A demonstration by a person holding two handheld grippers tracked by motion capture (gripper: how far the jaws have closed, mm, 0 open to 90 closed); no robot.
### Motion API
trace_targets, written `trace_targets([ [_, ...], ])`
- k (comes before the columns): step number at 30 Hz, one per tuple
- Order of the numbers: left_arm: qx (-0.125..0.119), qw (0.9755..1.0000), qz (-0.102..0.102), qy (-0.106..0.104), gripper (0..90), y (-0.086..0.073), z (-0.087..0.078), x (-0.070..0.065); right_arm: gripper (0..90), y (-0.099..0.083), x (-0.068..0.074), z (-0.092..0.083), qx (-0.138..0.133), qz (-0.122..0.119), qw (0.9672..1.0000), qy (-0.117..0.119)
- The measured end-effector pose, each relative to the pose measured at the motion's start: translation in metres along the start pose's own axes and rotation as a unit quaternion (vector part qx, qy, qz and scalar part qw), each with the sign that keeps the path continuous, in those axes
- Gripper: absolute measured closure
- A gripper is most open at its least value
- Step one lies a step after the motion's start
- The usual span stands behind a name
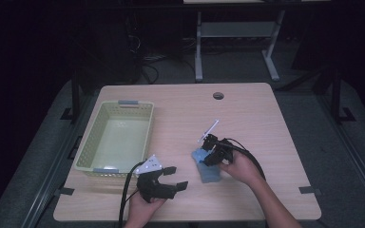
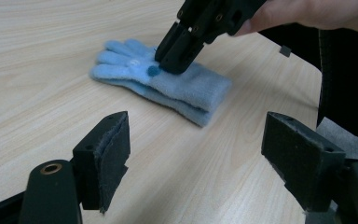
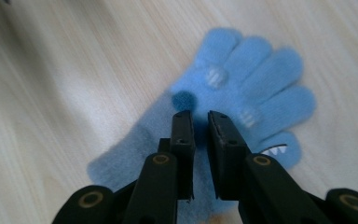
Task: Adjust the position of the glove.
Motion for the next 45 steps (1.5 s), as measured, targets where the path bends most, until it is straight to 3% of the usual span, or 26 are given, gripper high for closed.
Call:
trace_targets([
  [3, -0.001, 1.0, 0.0, 0.001, 23.3, 0.0, 0.001, 0.0, 79.5, -0.003, 0.001, 0.008, 0.003, 0.002, 1.0, -0.001],
  [9, 0.004, 1.0, 0.0, -0.001, 23.2, -0.002, 0.003, -0.002, 71.6, -0.005, 0.001, -0.002, -0.018, 0.014, 0.9997, 0.004],
  [11, 0.002, 1.0, 0.001, -0.001, 23.3, -0.002, 0.004, -0.002, 67.5, -0.004, 0.0, -0.009, -0.034, 0.022, 0.9992, 0.004],
  [13, 0.003, 1.0, -0.001, -0.001, 23.3, -0.002, 0.005, -0.001, 57.8, -0.005, -0.001, -0.016, -0.055, 0.046, 0.9974, 0.011],
  [14, 0.003, 1.0, -0.001, -0.001, 23.2, -0.002, 0.005, -0.001, 57.8, -0.005, -0.001, -0.016, -0.055, 0.046, 0.9974, 0.011],
  [16, 0.001, 1.0, -0.007, -0.001, 23.3, -0.002, 0.006, -0.001, 49.0, -0.01, -0.004, -0.019, -0.066, 0.069, 0.9953, 0.017],
  [24, 0.003, 0.9998, -0.021, -0.002, 23.3, -0.001, 0.012, 0.001, 39.8, -0.023, -0.008, -0.023, -0.082, 0.099, 0.9916, 0.014],
  [26, 0.003, 0.9994, -0.034, -0.005, 23.3, 0.001, 0.016, 0.0, 36.8, -0.028, -0.009, -0.026, -0.091, 0.117, 0.9889, 0.014],
  [30, 0.002, 0.999, -0.044, -0.004, 23.3, 0.006, 0.02, -0.001, 36.0, -0.032, -0.008, -0.03, -0.1, 0.129, 0.9866, 0.013],
  [32, -0.005, 0.9981, -0.061, 0.005, 23.7, 0.01, 0.024, -0.001, 34.9, -0.035, -0.008, -0.033, -0.106, 0.137, 0.9848, 0.013],
  [35, -0.006, 0.9977, -0.067, 0.011, 23.7, 0.012, 0.027, 0.001, 34.9, -0.037, -0.008, -0.034, -0.109, 0.145, 0.9834, 0.012],
  [38, -0.011, 0.9954, -0.094, 0.015, 23.5, 0.015, 0.033, 0.004, 34.3, -0.042, -0.011, -0.033, -0.112, 0.16, 0.9807, 0.013],
  [40, -0.01, 0.9948, -0.1, 0.017, 22.8, 0.016, 0.034, 0.005, 34.3, -0.043, -0.012, -0.033, -0.114, 0.163, 0.98, 0.013],
  [41, -0.009, 0.9942, -0.106, 0.019, 22.6, 0.016, 0.037, 0.006, 34.5, -0.046, -0.012, -0.032, -0.113, 0.174, 0.9781, 0.014],
  [45, 0.015, 0.9919, -0.124, 0.024, 23.2, 0.016, 0.051, 0.008, 35.6, -0.051, -0.01, -0.026, -0.109, 0.187, 0.9761, 0.02],
])
Point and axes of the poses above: each handheld gripper's, and its own axes: z roughly forward along the jaws, y roughly out of its top, x roughly to its left, the point moved 7 cm from there along z, roughly forward along the jaws, and after that the axes turned 8 degrees about -y, right-handed, at the moved point
